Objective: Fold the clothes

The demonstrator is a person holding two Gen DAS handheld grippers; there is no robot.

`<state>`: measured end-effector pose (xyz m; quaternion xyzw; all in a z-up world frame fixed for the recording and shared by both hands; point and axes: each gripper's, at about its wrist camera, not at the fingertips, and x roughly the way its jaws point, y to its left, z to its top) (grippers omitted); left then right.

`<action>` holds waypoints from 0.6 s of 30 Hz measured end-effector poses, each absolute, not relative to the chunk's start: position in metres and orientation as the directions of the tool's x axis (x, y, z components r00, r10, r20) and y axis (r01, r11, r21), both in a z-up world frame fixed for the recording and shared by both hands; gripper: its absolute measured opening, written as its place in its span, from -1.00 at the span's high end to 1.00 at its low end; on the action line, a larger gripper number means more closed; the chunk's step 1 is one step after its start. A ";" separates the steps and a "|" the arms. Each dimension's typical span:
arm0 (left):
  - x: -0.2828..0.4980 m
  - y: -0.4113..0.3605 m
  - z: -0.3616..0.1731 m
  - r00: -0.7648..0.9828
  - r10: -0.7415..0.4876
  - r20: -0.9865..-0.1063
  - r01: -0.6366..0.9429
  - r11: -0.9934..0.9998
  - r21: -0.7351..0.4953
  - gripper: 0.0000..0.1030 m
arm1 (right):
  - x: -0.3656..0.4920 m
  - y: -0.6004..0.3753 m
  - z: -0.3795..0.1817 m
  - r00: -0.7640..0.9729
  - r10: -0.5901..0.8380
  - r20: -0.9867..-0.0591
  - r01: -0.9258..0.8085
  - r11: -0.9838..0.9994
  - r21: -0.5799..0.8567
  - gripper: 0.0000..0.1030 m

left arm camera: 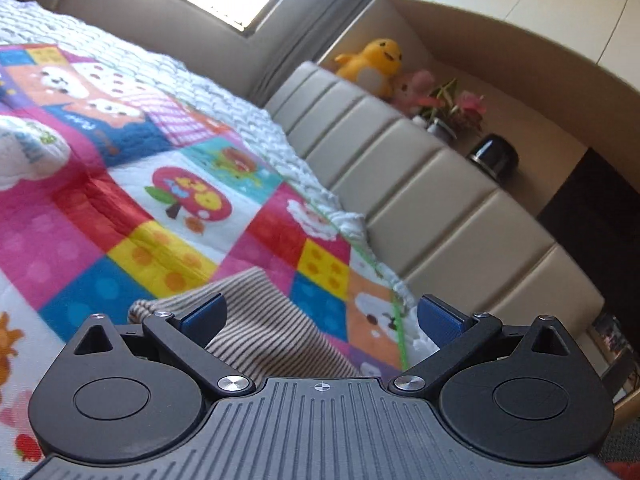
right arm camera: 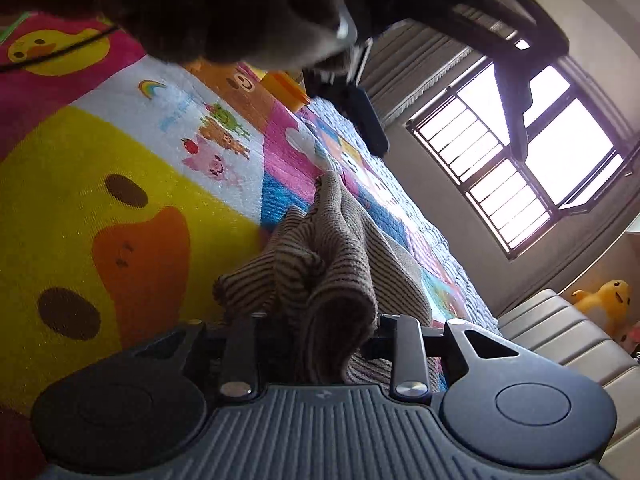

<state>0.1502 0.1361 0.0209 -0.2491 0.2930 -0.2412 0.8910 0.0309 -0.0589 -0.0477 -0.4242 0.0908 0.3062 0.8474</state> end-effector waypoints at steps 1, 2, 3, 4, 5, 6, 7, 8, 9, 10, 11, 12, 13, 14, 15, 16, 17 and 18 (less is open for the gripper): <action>0.153 0.132 0.011 0.702 -0.563 -0.436 0.269 0.777 -0.569 -1.00 | 0.034 -0.066 -0.039 0.774 0.463 -0.432 -0.628 0.472 -0.619 0.31; 0.156 0.127 0.001 0.692 -0.548 -0.470 0.255 0.794 -0.551 -1.00 | 0.037 -0.074 -0.030 0.749 0.487 -0.449 -0.660 0.491 -0.569 0.27; 0.158 0.124 -0.008 0.684 -0.533 -0.499 0.244 0.811 -0.531 -1.00 | 0.042 -0.087 -0.016 0.706 0.531 -0.469 -0.708 0.517 -0.480 0.23; 0.156 0.122 -0.011 0.690 -0.514 -0.509 0.246 0.829 -0.503 -1.00 | 0.046 -0.101 -0.003 0.665 0.574 -0.478 -0.746 0.541 -0.388 0.19; 0.155 0.120 -0.014 0.696 -0.497 -0.518 0.247 0.843 -0.477 -1.00 | 0.050 -0.113 0.009 0.640 0.608 -0.470 -0.764 0.569 -0.304 0.04; 0.153 0.120 -0.016 0.699 -0.492 -0.519 0.250 0.848 -0.467 -1.00 | 0.055 -0.126 0.020 0.618 0.640 -0.456 -0.775 0.592 -0.219 -0.05; 0.152 0.121 -0.017 0.699 -0.493 -0.518 0.254 0.848 -0.465 -1.00 | 0.057 -0.136 0.029 0.611 0.661 -0.436 -0.774 0.614 -0.154 -0.05; 0.151 0.122 -0.017 0.699 -0.493 -0.518 0.257 0.849 -0.462 -1.00 | 0.061 -0.142 0.035 0.603 0.679 -0.419 -0.773 0.628 -0.095 -0.05; 0.151 0.123 -0.018 0.700 -0.490 -0.520 0.257 0.852 -0.457 -1.00 | 0.064 -0.148 0.040 0.596 0.696 -0.401 -0.769 0.638 -0.037 -0.05; 0.151 0.126 -0.018 0.700 -0.486 -0.524 0.253 0.854 -0.455 -1.00 | 0.068 -0.149 0.041 0.594 0.702 -0.392 -0.763 0.646 0.000 -0.05; 0.151 0.127 -0.019 0.699 -0.483 -0.527 0.248 0.855 -0.456 -1.00 | 0.071 -0.148 0.038 0.595 0.699 -0.397 -0.756 0.654 0.016 -0.05; 0.150 0.128 -0.019 0.698 -0.481 -0.530 0.244 0.856 -0.456 -1.00 | 0.076 -0.143 0.026 0.590 0.683 -0.431 -0.750 0.661 0.019 0.00; 0.150 0.129 -0.020 0.697 -0.480 -0.532 0.243 0.857 -0.455 -1.00 | 0.080 -0.137 0.014 0.583 0.664 -0.469 -0.745 0.667 0.019 0.06; 0.150 0.130 -0.020 0.694 -0.482 -0.535 0.243 0.856 -0.456 -1.00 | 0.084 -0.131 0.001 0.574 0.644 -0.506 -0.739 0.674 0.019 0.13; 0.149 0.131 -0.020 0.691 -0.483 -0.537 0.244 0.856 -0.456 -1.00 | 0.088 -0.125 -0.011 0.565 0.623 -0.542 -0.733 0.680 0.018 0.12; 0.149 0.131 -0.020 0.689 -0.484 -0.540 0.244 0.856 -0.456 -1.00 | 0.086 -0.121 -0.021 0.570 0.611 -0.549 -0.731 0.682 0.000 0.11; 0.148 0.131 -0.020 0.689 -0.481 -0.542 0.246 0.859 -0.450 -1.00 | 0.082 -0.119 -0.024 0.585 0.604 -0.541 -0.732 0.681 -0.030 0.11; 0.147 0.131 -0.021 0.689 -0.479 -0.544 0.248 0.861 -0.444 -1.00 | 0.078 -0.116 -0.025 0.600 0.598 -0.531 -0.732 0.679 -0.062 0.10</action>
